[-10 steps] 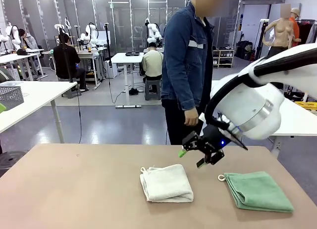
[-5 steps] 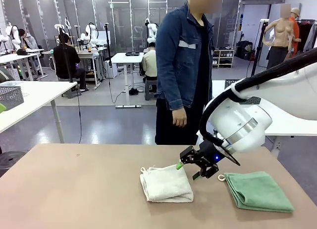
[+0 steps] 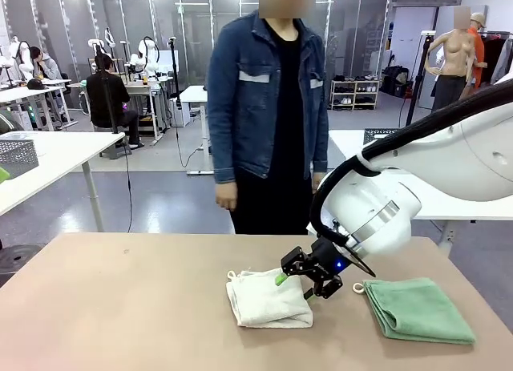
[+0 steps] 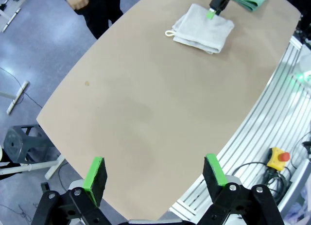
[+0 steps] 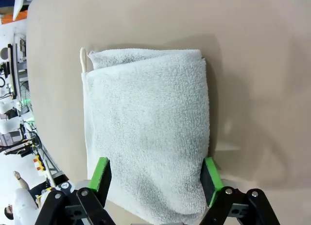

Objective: Fold the towels and place them in the basket.
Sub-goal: Stack the folded Towel with hook on the right side of the table.

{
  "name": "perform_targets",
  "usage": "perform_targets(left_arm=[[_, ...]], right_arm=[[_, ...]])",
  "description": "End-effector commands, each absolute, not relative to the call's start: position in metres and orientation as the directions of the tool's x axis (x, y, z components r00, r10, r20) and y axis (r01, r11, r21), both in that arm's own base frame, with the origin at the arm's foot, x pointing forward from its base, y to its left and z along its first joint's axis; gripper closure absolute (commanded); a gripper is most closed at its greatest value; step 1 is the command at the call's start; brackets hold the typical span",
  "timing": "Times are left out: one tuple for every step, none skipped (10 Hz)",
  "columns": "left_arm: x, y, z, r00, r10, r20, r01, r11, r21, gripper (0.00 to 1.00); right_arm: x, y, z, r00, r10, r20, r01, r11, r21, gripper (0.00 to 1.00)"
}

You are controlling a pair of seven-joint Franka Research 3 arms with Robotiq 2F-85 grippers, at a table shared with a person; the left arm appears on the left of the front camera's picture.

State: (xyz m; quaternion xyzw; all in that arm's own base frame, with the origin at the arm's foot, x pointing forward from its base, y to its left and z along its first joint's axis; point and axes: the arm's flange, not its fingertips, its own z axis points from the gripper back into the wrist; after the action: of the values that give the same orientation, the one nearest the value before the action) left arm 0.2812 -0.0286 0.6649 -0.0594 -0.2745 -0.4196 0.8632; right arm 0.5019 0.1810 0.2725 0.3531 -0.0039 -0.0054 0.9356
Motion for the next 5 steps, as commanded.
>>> perform_targets(left_arm=[[0.2829,-0.0292,0.6648,0.5,-0.688,0.526,0.752,0.646,0.129,0.0],[0.2829,-0.0292,0.6648,0.5,-0.688,0.526,0.752,0.646,0.129,0.0],[0.2829,-0.0292,0.6648,0.5,-0.688,0.526,0.752,0.646,0.129,0.0],[0.2829,-0.0292,0.6648,0.5,-0.688,0.526,0.752,0.646,0.129,0.0],[0.2829,-0.0292,0.6648,0.5,-0.688,0.526,0.752,0.646,0.129,0.0]], right_arm=[[0.5053,0.1844,0.265,1.0,-0.021,0.014,0.006,0.747,0.665,0.08],[0.5043,0.1859,0.2632,0.999,-0.032,0.014,0.015,0.757,0.653,0.08],[0.5028,0.1871,0.2624,0.999,-0.043,0.01,0.027,0.772,0.635,0.08],[0.5012,0.1885,0.2619,0.998,-0.054,0.012,0.034,0.77,0.637,0.08],[0.4986,0.1901,0.2622,0.998,-0.062,0.017,0.037,0.766,0.641,0.23]])
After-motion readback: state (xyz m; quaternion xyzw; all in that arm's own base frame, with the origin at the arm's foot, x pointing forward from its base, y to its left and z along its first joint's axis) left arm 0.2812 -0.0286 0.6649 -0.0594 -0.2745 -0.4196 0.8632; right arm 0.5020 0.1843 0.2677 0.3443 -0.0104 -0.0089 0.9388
